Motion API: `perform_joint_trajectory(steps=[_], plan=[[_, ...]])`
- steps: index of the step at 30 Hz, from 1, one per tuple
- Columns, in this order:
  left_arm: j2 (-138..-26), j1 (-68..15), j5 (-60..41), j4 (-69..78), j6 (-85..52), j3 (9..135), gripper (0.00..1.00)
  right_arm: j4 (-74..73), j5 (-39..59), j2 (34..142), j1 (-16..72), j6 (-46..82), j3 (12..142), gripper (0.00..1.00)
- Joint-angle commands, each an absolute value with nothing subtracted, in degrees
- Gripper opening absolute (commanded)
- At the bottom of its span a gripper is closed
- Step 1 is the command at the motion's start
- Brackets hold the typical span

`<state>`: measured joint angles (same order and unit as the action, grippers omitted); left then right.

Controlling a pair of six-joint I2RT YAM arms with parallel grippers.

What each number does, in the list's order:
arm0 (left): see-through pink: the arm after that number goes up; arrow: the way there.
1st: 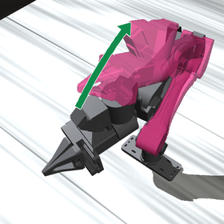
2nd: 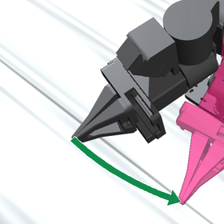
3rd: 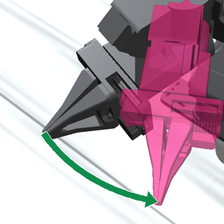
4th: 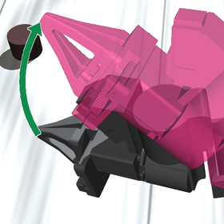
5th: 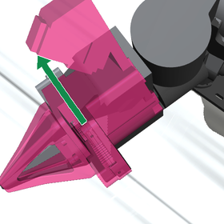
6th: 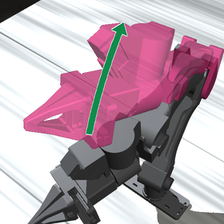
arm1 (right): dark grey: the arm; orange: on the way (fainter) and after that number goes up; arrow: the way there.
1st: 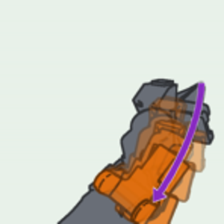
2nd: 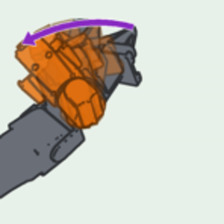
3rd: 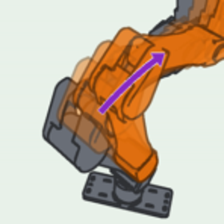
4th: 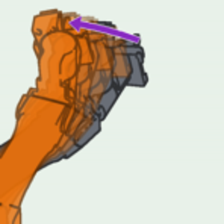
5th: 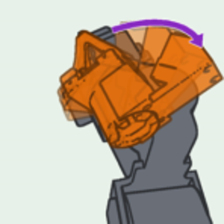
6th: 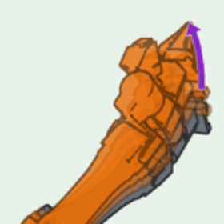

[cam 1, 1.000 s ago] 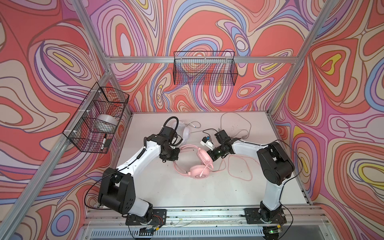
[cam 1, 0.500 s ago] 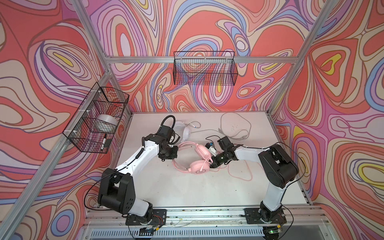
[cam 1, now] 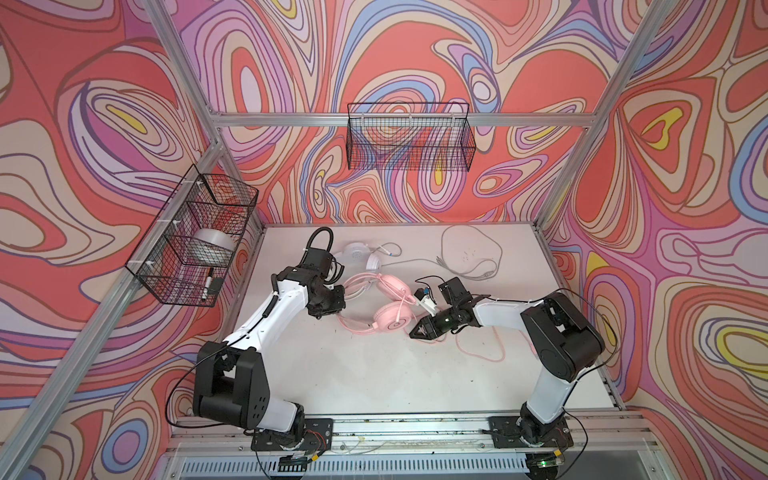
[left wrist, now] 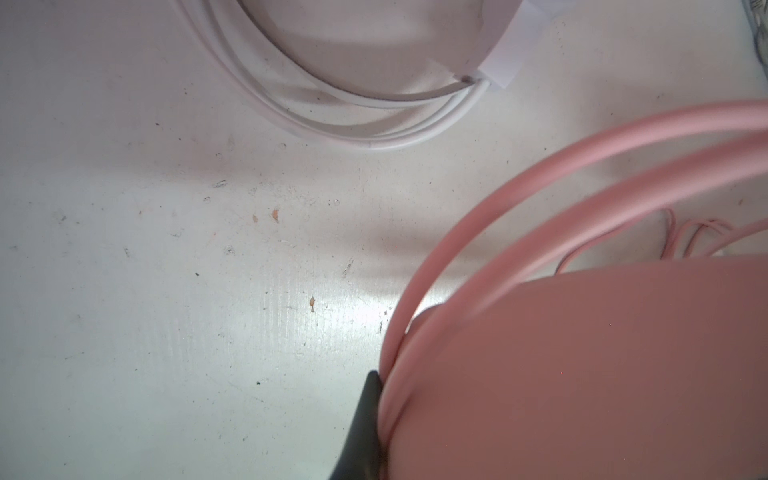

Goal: Wrap the headphones

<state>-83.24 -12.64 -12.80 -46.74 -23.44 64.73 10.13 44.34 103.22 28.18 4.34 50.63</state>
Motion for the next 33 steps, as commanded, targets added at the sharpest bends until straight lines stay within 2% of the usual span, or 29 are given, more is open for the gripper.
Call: perform_joint_trajectory(steps=[1,33], plan=[[-80.7,-12.2,-14.4,-45.3,-28.3,67.1,0.0,11.3,43.8,102.7,28.0,3.2,50.2,0.3],[-78.6,-6.2,-9.9,-44.5,-37.6,69.7,0.0,9.1,44.5,103.6,28.0,5.8,46.9,0.29]])
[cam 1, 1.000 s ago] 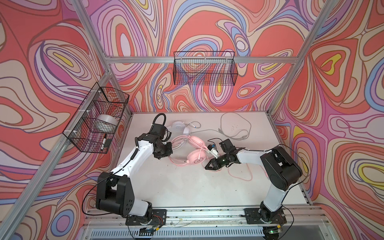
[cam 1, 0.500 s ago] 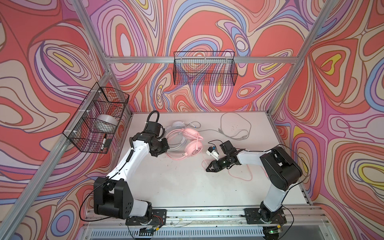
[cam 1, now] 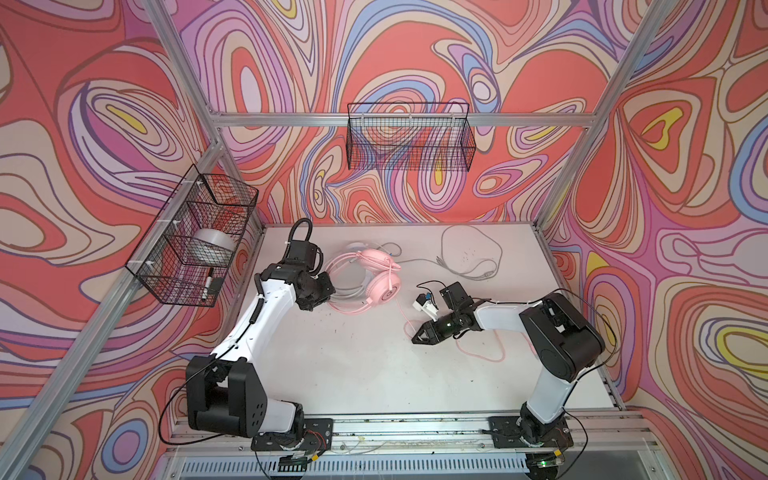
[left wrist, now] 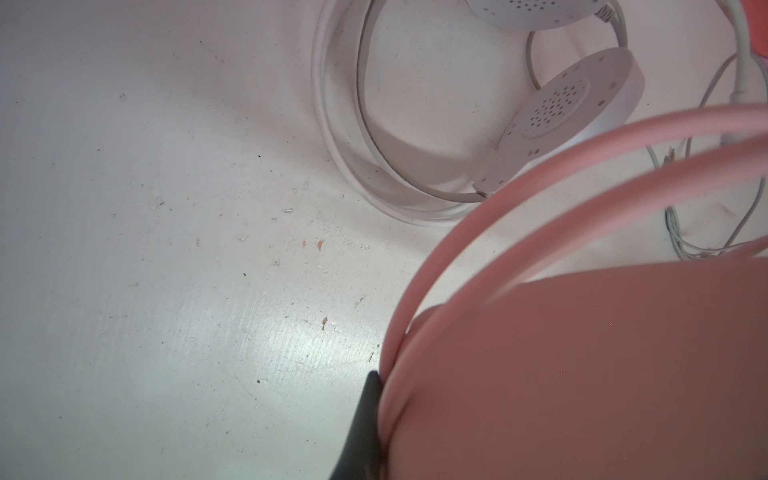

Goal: Wrap the headphones

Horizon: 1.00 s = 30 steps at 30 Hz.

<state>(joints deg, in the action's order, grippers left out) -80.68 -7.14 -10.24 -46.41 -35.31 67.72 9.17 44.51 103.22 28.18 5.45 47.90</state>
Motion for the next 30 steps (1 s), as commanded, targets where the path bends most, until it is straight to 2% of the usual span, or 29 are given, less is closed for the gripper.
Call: perform_joint_trajectory(steps=[1,12,16,23,30], plan=[[-78.5,-5.9,-9.6,-44.7,-37.7,69.7,0.0,9.2,44.5,103.8,28.0,5.8,47.0,0.28],[-77.9,-5.1,-9.3,-43.9,-38.7,67.9,0.0,15.1,42.8,101.8,28.0,5.3,50.6,0.19],[-78.0,-5.1,-9.1,-43.7,-39.1,67.3,0.0,17.1,40.6,97.3,28.1,4.6,51.0,0.17],[-78.5,-5.1,-8.8,-43.4,-39.7,67.1,0.0,21.4,36.9,93.5,28.5,4.4,52.4,0.06],[-79.0,-5.1,-9.2,-42.9,-39.8,66.9,0.0,23.8,31.8,89.1,29.4,3.4,52.2,0.05]])
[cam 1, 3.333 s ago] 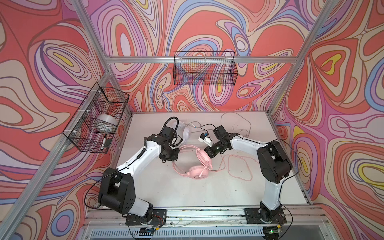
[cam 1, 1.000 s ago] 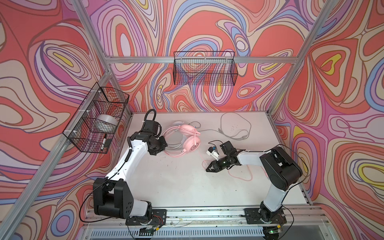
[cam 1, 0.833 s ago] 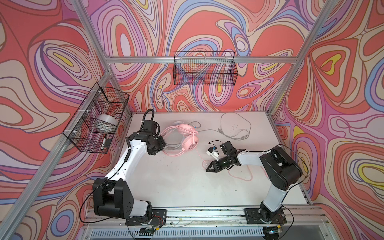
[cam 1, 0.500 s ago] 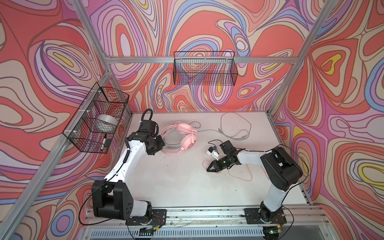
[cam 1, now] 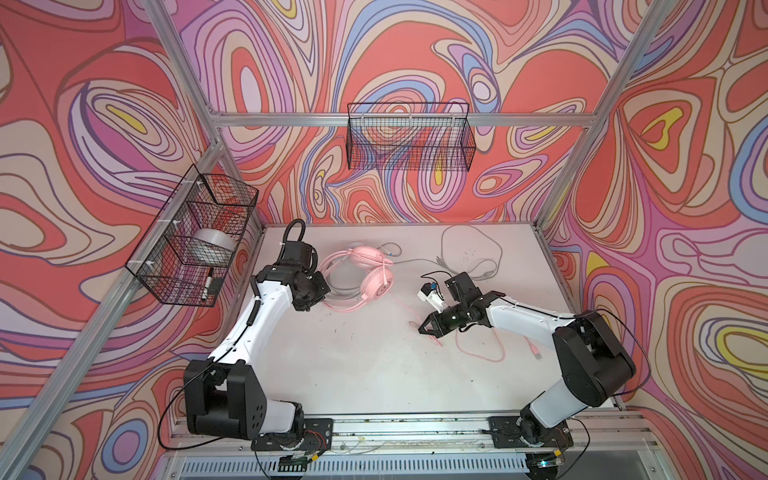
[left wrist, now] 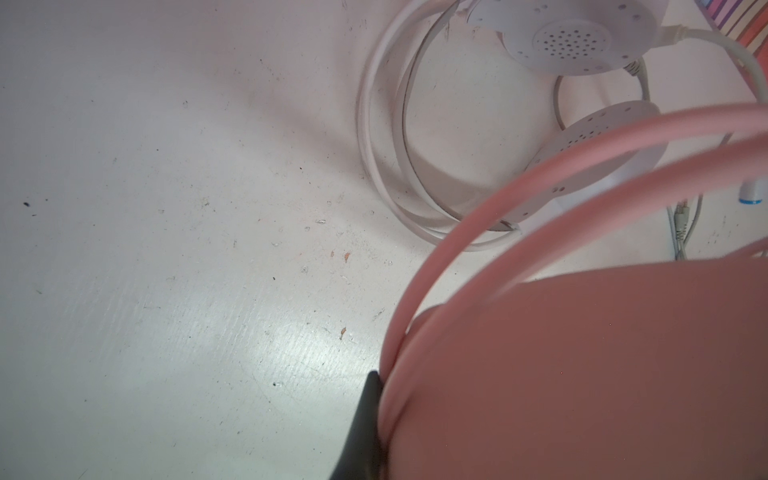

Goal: Wrap the headphones

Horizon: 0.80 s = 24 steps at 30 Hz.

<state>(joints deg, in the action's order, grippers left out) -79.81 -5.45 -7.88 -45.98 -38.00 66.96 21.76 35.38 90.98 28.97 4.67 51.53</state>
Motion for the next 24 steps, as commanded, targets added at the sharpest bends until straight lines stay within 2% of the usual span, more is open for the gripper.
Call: perform_joint_trajectory(steps=[1,7,18,24], plan=[[-79.1,-5.1,-9.4,-42.8,-39.6,66.8,0.0,24.5,30.6,89.2,29.5,3.1,52.4,0.05],[-79.4,-5.1,-10.5,-42.7,-39.1,66.5,0.0,23.8,27.9,91.3,29.8,3.4,52.8,0.11],[-79.5,-5.1,-10.5,-43.1,-38.7,66.3,0.0,19.8,29.2,92.6,29.9,5.1,52.1,0.12],[-80.2,-5.1,-11.2,-42.8,-38.7,66.2,0.0,19.5,30.0,92.8,29.9,5.4,52.0,0.17]])
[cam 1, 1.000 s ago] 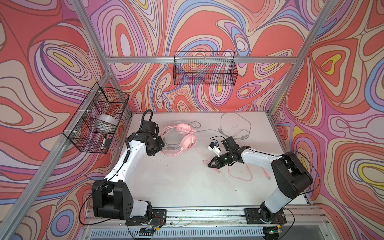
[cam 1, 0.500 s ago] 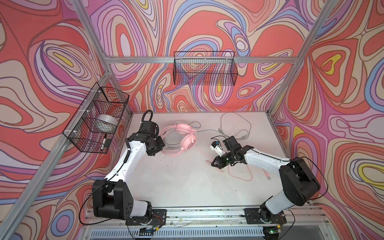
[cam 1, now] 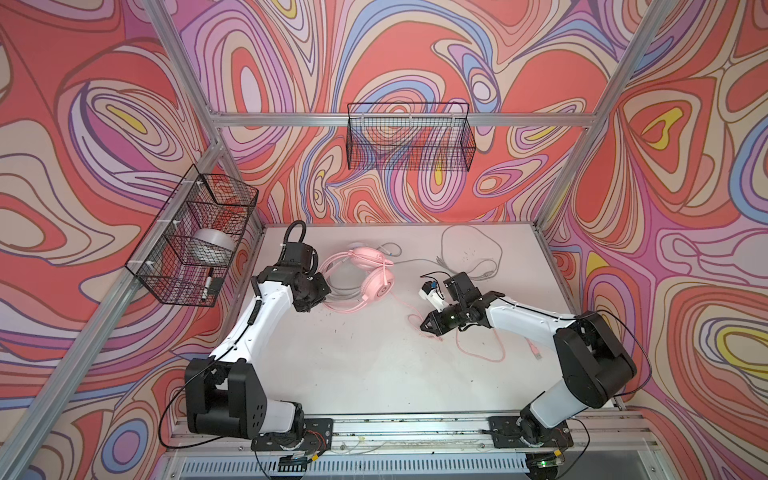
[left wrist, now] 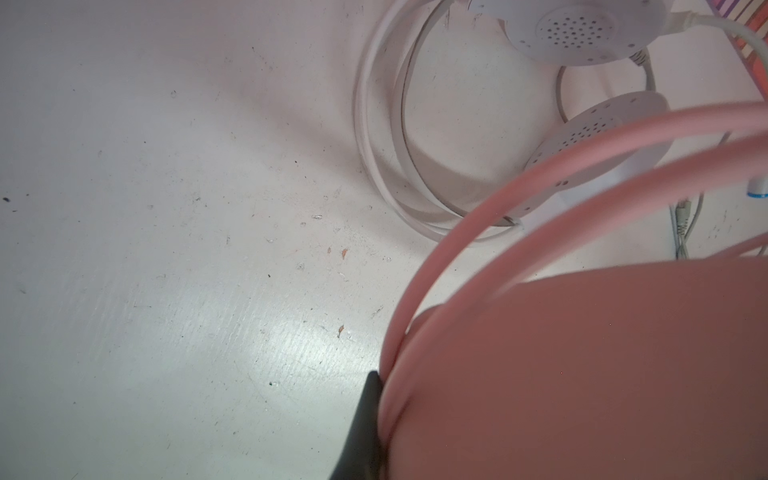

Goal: Wrap the headphones

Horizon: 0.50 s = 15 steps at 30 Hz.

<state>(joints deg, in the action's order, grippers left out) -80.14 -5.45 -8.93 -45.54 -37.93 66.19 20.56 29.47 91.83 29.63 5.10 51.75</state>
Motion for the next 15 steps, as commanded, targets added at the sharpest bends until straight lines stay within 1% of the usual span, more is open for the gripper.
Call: perform_joint_trajectory(steps=[1,4,6,7,9,15], plan=[[-80.1,-5.1,-11.2,-42.8,-38.7,66.2,0.0,19.3,30.0,92.9,30.0,5.4,51.9,0.17],[-80.0,-5.1,-11.1,-42.9,-38.7,66.3,0.0,18.8,30.5,93.2,30.0,5.6,51.8,0.14],[-79.8,-5.1,-10.9,-43.1,-38.7,66.3,0.0,18.7,30.6,93.5,30.0,5.6,51.9,0.1],[-79.8,-5.1,-10.9,-43.1,-38.7,66.3,0.0,18.7,30.7,93.6,29.9,5.6,51.9,0.1],[-79.9,-5.1,-11.1,-43.1,-38.7,66.3,0.0,18.8,30.6,94.1,30.0,5.6,51.8,0.15],[-79.8,-5.1,-11.0,-43.1,-38.7,66.1,0.0,16.8,28.6,94.9,30.2,5.6,51.7,0.23]])
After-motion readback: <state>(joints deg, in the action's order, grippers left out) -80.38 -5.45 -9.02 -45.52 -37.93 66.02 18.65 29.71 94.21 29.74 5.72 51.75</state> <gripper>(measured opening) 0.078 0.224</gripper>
